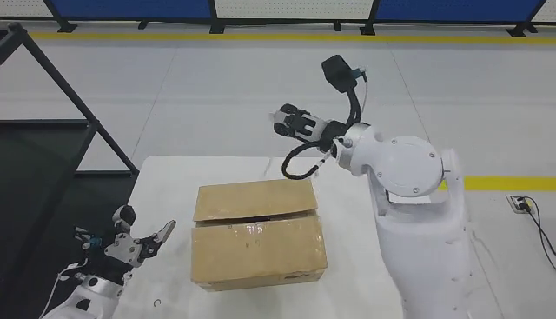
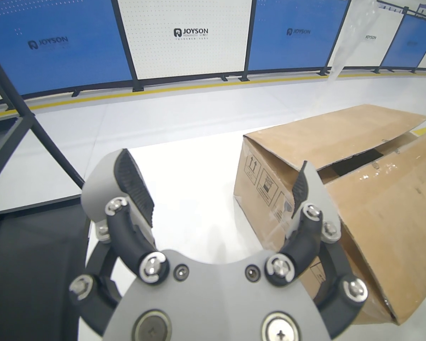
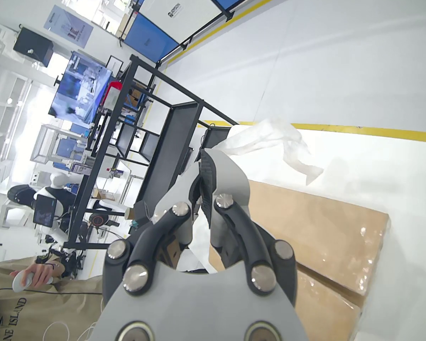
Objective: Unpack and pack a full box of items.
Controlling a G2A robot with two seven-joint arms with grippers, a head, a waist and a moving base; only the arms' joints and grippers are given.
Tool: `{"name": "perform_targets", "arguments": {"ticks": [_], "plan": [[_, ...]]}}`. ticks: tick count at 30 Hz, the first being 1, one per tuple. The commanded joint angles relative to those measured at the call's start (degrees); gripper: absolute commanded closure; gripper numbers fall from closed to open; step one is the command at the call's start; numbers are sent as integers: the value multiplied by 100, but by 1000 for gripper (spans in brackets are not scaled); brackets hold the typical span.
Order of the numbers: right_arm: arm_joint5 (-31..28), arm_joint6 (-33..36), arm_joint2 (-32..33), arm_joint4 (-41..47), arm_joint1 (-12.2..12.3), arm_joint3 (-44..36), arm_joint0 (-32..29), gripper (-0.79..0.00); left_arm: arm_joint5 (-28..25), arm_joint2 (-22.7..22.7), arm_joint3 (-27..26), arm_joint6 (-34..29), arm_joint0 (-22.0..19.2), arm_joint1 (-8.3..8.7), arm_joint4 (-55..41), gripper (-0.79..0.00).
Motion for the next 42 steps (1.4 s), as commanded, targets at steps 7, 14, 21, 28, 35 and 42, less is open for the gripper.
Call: {"name": "perform_targets", "arguments": {"ticks": [7, 14, 21, 28, 35, 42], "plan": [[-544, 40, -451, 624, -31, 135, 569, 0, -155, -127, -38, -175, 39, -13, -766, -785], [-1050, 550, -595, 1124, -3, 587, 1027, 0, -261, -160, -30, -409, 44, -17, -1231, -785], [-1050, 550, -595, 1124, -3, 587, 1027, 0, -244, -167, -47, -412, 54, -14, -1135, -785], [-1185, 586, -668, 1370, 31, 336, 685, 0, 194, -131, 65, -423, -82, -42, -1318, -785], [-1000, 676, -456, 1383, 160, -634, 44, 0, 480, -163, 232, -375, -196, -57, -1298, -785], [-693, 888, -262, 1532, 272, -1157, -411, 0, 550, -152, 311, -379, -283, -66, -1306, -785]]}}
